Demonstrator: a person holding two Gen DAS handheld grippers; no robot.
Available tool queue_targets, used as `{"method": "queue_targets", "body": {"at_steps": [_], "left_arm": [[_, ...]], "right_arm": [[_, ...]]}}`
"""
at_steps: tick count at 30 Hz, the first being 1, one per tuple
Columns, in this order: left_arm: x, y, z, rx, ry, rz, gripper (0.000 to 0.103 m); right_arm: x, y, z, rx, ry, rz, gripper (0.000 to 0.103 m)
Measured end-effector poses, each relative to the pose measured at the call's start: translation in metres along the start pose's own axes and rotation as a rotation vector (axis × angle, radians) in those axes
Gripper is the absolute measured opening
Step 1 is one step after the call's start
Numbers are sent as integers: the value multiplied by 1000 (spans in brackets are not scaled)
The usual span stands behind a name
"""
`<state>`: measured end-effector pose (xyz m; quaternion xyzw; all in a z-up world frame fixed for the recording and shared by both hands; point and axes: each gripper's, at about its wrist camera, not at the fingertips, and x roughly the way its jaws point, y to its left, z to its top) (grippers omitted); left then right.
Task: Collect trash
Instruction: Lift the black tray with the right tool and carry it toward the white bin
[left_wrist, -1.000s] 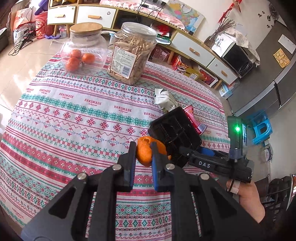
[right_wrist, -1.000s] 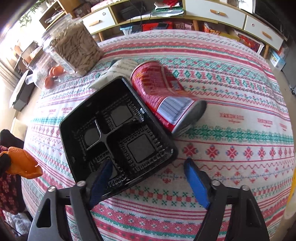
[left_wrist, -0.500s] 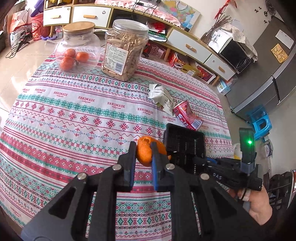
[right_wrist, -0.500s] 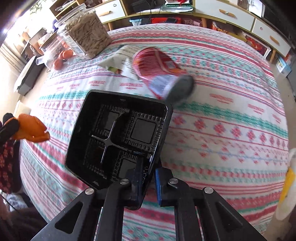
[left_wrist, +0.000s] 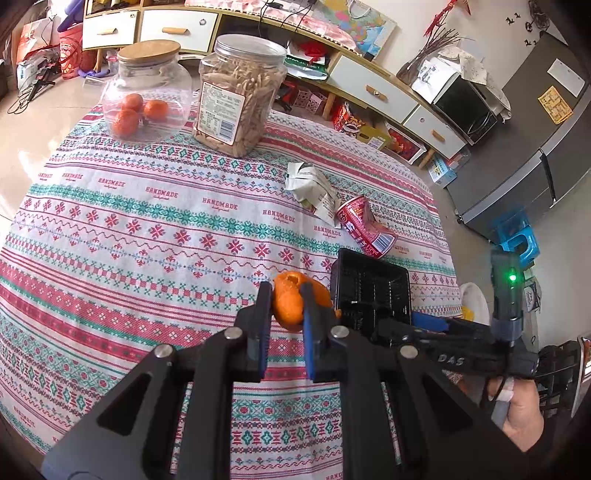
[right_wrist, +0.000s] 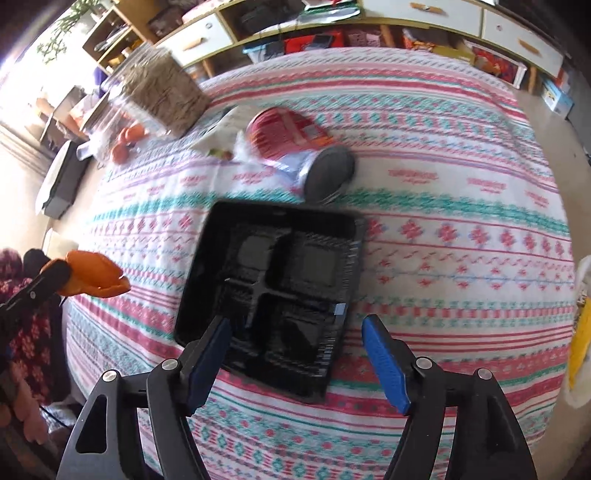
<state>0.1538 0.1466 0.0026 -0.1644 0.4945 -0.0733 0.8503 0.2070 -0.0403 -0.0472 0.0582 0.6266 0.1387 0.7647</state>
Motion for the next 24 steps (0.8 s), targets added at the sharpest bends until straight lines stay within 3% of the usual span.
{"method": "queue_targets", "body": {"at_steps": [4, 5, 13, 24], "left_arm": [[0, -1, 0, 2, 0, -1, 16], [0, -1, 0, 3, 0, -1, 16], [1, -13, -1, 30, 1, -13, 16], [15, -61, -9, 101, 16, -45, 16]], "right_arm": [[17, 3, 3, 4, 10, -53, 73], [19, 3, 3, 3, 15, -62, 59], [-5, -6, -7, -28, -24, -104, 59], [-63, -80, -30, 71, -91, -144, 59]]}}
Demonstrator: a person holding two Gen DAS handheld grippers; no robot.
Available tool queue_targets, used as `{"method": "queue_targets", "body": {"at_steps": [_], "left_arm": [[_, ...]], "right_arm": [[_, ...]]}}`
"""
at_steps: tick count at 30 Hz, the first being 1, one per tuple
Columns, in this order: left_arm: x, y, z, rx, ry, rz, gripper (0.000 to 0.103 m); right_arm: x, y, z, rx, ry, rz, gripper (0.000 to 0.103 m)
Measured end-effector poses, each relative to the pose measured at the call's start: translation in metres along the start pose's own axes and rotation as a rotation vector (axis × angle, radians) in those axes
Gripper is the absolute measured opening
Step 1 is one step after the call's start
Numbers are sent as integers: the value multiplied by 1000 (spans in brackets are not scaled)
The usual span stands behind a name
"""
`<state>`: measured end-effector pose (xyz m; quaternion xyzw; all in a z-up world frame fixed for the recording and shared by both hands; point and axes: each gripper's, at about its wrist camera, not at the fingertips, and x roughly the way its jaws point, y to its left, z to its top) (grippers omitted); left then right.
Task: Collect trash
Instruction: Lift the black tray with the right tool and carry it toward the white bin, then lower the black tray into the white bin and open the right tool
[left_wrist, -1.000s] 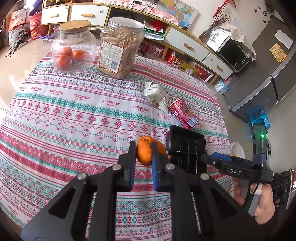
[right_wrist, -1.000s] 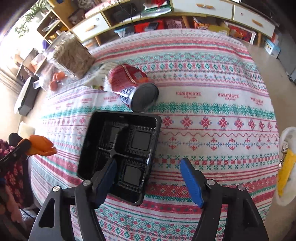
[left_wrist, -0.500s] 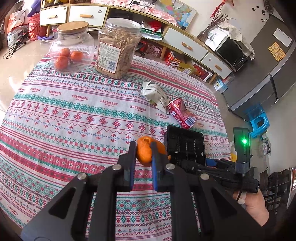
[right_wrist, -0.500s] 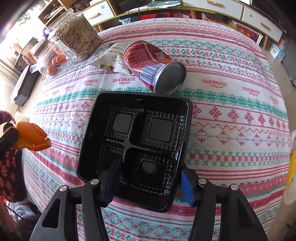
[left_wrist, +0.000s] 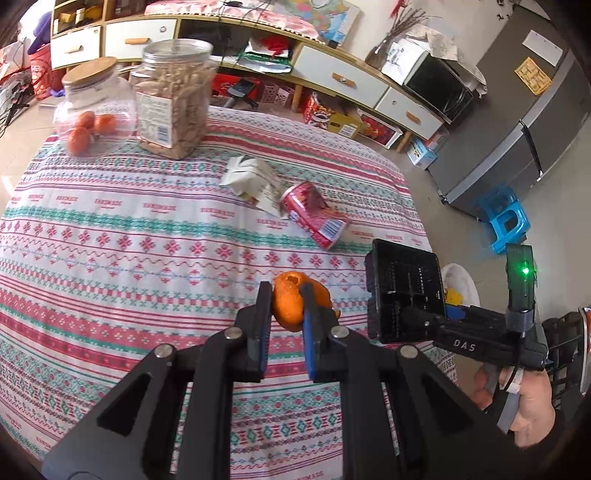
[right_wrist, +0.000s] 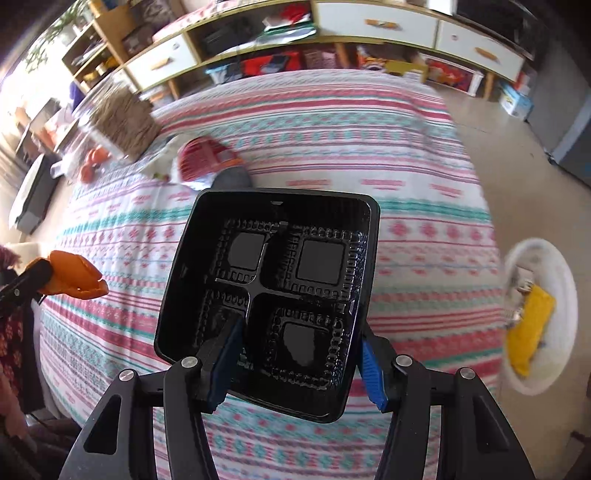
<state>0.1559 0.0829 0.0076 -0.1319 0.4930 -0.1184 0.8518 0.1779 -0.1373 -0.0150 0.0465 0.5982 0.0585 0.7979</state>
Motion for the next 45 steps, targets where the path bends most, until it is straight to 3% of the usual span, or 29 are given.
{"method": "queue_targets", "body": {"at_steps": [13, 25, 31, 36, 43, 45], "left_arm": [[35, -85, -12, 116, 47, -33, 16], [70, -162, -22, 226, 69, -80, 16], [89, -187, -27, 264, 88, -88, 16], [98, -197, -29, 276, 94, -92, 16], [105, -206, -35, 288, 107, -89, 16], [106, -207, -35, 288, 108, -91, 16]], "right_arm": [[-48, -138, -26, 180, -65, -59, 59], [-55, -269, -48, 368, -74, -197, 59], [-23, -283, -45, 346, 4, -221, 59], [-8, -287, -31, 331, 7, -215, 59], [7, -280, -27, 310, 41, -162, 59], [7, -280, -27, 325, 52, -120, 64]]}}
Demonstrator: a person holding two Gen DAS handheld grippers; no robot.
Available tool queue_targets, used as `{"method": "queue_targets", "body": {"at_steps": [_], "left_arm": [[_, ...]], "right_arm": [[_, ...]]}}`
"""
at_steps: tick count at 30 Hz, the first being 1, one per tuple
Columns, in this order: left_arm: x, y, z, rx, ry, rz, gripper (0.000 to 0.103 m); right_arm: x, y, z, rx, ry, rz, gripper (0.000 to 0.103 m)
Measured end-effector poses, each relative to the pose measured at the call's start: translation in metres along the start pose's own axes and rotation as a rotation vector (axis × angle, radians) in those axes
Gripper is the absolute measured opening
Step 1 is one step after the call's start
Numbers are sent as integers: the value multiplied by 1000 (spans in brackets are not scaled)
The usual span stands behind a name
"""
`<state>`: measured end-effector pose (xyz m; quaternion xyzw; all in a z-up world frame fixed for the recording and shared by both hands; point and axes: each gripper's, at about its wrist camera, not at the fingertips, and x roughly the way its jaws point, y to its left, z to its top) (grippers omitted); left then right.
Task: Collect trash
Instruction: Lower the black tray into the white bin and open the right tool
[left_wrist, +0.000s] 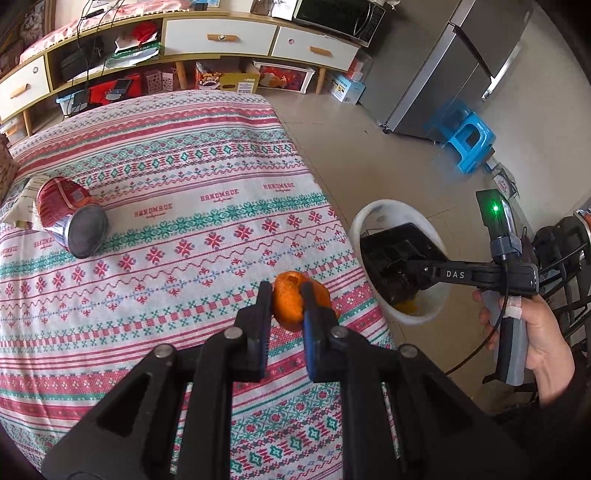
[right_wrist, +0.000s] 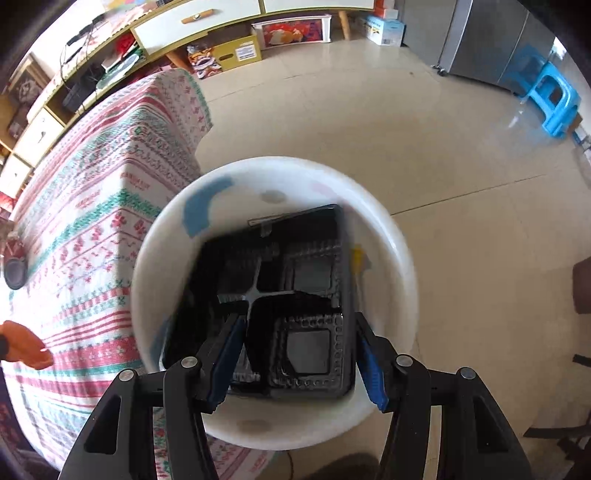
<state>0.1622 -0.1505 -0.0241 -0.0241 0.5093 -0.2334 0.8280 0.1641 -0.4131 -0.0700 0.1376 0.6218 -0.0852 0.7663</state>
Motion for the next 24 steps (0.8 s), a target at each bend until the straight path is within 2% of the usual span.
{"method": "queue_targets", "body": {"at_steps": [1, 2, 7, 18, 24], "left_arm": [[1, -1, 0, 1, 1, -2, 16], [2, -3, 1, 2, 3, -4, 16], [11, -23, 7, 28, 13, -32, 16], [59, -91, 29, 117, 31, -72, 16], [87, -109, 35, 147, 44, -80, 18]], "right_arm": [[-1, -1, -1, 7, 0, 15, 71], [-4, -3, -2, 16, -5, 28, 72], [-31, -22, -10, 68, -49, 72, 73], [-65, -49, -44, 71, -86, 62, 75], [-75, -57, -43, 74, -131, 32, 75]]}}
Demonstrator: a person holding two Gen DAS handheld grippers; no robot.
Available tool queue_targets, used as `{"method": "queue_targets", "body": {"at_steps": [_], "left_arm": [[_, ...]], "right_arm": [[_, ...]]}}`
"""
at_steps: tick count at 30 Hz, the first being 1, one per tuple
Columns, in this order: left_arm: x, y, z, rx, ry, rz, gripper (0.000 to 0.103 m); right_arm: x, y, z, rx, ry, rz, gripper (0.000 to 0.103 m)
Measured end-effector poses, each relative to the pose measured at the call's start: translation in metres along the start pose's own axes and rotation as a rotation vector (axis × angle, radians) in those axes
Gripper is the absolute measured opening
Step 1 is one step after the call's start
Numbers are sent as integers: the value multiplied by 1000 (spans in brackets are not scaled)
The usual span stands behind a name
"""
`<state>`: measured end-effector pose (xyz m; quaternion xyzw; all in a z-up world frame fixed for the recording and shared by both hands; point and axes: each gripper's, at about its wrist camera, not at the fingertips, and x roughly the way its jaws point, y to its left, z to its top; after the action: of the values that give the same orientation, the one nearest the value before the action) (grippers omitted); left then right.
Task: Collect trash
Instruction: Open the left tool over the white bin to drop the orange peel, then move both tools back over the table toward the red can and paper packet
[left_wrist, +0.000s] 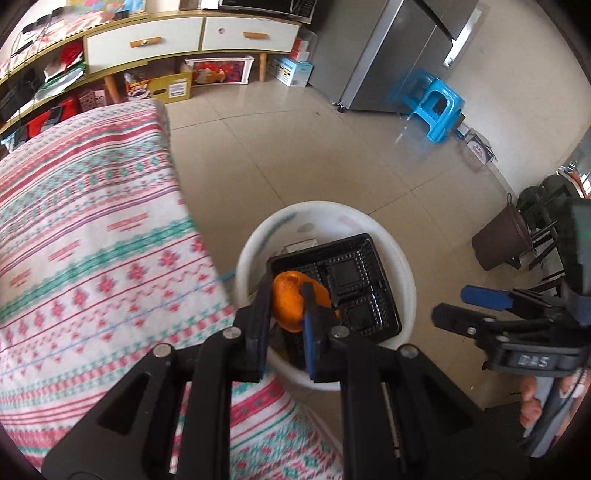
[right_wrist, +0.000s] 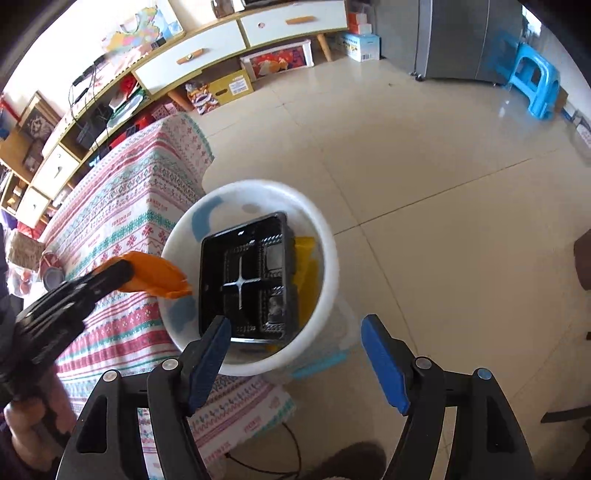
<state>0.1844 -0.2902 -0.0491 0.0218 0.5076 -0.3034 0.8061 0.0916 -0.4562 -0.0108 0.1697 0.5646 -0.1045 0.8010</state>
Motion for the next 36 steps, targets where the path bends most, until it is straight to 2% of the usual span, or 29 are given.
{"method": "queue_targets", "body": {"at_steps": [2, 4, 6, 9, 15, 22, 35, 36], "left_arm": [[7, 1, 1, -6, 29, 7, 27], [7, 4, 1, -25, 31, 21, 52], [2, 3, 1, -23, 15, 20, 59], [-6, 6, 1, -22, 21, 22, 61], [-26, 17, -7, -23, 8, 40, 76], [-54, 42, -19, -28, 5, 92, 82], [-113, 120, -42, -110, 2, 220, 85], [-118, 129, -45, -121, 7, 239, 92]], "right_arm": [[-1, -2, 1, 7, -7, -10, 76], [-1, -4, 2, 14, -7, -9, 76], [-3, -5, 3, 21, -8, -1, 76], [-5, -1, 3, 13, -14, 1, 76], [-4, 10, 3, -6, -15, 2, 76], [-4, 25, 2, -26, -23, -1, 77], [0, 88, 5, -109, -34, 18, 78], [0, 96, 5, -120, -34, 19, 78]]}}
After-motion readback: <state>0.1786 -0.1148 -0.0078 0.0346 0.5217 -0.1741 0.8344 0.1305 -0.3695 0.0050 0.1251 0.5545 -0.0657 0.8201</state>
